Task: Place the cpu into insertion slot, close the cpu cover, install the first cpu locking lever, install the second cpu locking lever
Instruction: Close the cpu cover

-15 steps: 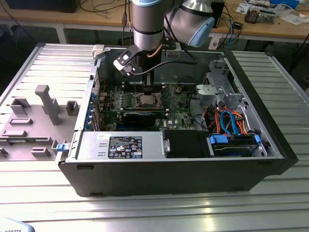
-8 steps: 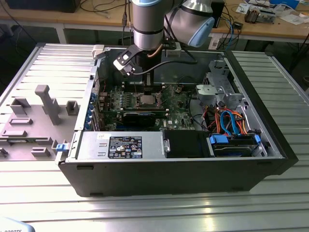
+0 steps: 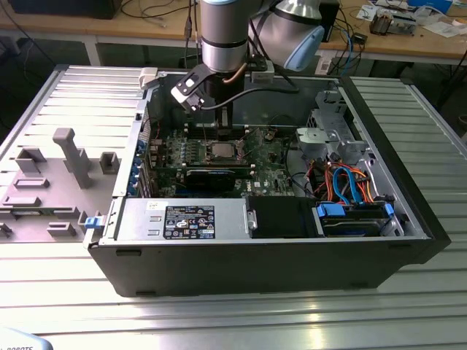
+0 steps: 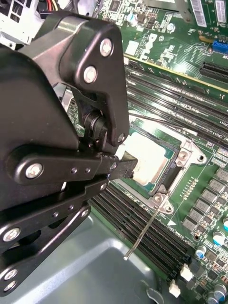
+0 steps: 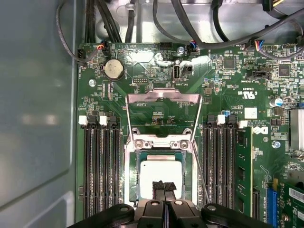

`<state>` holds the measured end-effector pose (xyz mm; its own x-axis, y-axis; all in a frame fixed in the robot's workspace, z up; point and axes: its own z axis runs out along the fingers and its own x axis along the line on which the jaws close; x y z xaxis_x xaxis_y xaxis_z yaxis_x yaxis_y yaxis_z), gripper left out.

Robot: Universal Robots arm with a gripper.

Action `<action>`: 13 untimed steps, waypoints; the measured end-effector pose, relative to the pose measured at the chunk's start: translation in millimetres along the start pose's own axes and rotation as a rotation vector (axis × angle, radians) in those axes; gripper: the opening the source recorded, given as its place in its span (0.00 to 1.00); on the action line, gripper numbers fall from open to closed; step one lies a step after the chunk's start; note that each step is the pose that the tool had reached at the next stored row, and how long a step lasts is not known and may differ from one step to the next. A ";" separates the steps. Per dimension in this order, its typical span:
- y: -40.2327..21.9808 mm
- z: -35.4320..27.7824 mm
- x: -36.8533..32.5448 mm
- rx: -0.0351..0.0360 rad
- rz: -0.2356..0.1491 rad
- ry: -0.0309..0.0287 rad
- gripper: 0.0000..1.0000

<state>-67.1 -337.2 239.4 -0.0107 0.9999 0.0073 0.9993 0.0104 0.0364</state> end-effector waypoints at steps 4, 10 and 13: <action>0.2 -4.1 0.0 0.0000 0.000 0.0000 0.11; 1.5 -37.4 0.3 -0.0008 0.000 0.0000 0.11; 2.5 -37.4 0.2 -0.0007 0.000 -0.0001 0.11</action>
<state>-66.0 -337.3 276.8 -0.0107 0.9999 0.0072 0.9993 0.0104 0.0370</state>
